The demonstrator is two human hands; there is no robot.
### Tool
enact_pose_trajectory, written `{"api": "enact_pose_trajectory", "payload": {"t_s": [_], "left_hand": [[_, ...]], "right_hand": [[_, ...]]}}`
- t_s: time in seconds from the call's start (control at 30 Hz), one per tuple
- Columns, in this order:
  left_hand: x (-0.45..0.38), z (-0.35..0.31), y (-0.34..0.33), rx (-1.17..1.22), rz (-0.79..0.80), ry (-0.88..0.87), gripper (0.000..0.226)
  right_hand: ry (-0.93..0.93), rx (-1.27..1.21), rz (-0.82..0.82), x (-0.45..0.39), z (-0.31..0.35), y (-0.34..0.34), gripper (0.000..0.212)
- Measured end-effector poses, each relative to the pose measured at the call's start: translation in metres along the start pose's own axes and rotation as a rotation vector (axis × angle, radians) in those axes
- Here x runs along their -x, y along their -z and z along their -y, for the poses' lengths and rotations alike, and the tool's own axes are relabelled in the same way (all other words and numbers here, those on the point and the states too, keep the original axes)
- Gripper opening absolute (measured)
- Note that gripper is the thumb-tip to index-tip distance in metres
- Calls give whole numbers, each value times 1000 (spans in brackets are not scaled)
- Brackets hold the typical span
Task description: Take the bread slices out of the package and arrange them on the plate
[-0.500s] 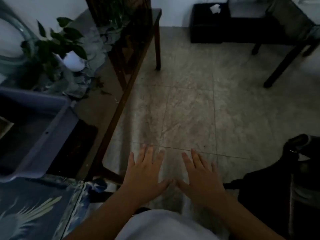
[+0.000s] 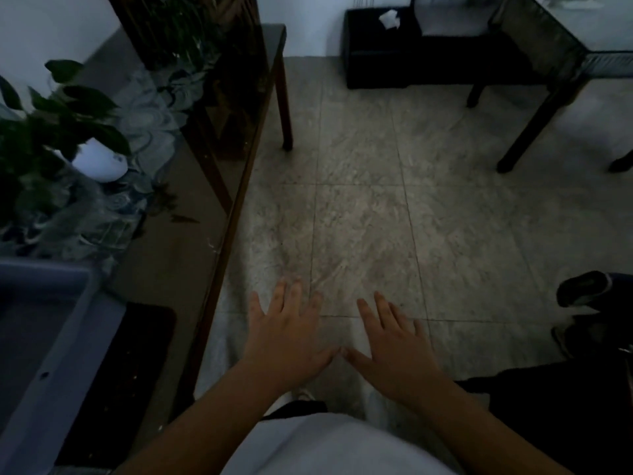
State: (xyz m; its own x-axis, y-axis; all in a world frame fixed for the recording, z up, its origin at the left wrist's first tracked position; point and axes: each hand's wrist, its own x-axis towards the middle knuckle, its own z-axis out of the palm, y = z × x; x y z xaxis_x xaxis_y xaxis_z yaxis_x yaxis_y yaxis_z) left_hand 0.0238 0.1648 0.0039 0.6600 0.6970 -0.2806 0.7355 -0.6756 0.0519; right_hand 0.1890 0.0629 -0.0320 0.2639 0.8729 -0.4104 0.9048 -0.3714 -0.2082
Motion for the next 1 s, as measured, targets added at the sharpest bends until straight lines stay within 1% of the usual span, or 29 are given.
{"api": "enact_pose_trajectory", "payload": {"t_s": [0.13, 0.23, 0.3, 0.4, 0.53, 0.63, 0.7, 0.77, 0.9, 1.0], "left_hand": [[-27, 42, 7, 12, -18, 2, 88], [-36, 74, 9, 50, -33, 38, 86], [-35, 96, 10, 80, -26, 98, 87], [-23, 129, 5, 173, -35, 240, 93], [0, 166, -4, 264, -68, 451, 94], [21, 187, -8, 313, -100, 606, 90], [37, 195, -9, 318, -144, 737, 88], [54, 196, -9, 335, -188, 890, 87], [81, 186, -7, 357, -237, 1180, 84], [95, 173, -9, 357, -244, 1362, 82]], "right_hand": [[8, 21, 15, -38, 31, 21, 89], [39, 40, 40, -68, 57, 31, 87], [108, 86, 48, -86, 78, 36, 87], [238, 152, 89, -112, 112, 43, 87], [460, 257, 132, -149, 165, 53, 90], [676, 334, 153, -174, 208, 59, 94], [828, 369, 190, -188, 238, 61, 89], [970, 401, 232, -197, 268, 64, 84], [1253, 511, 250, -200, 320, 65, 87], [1433, 548, 257, -191, 344, 60, 86]]}}
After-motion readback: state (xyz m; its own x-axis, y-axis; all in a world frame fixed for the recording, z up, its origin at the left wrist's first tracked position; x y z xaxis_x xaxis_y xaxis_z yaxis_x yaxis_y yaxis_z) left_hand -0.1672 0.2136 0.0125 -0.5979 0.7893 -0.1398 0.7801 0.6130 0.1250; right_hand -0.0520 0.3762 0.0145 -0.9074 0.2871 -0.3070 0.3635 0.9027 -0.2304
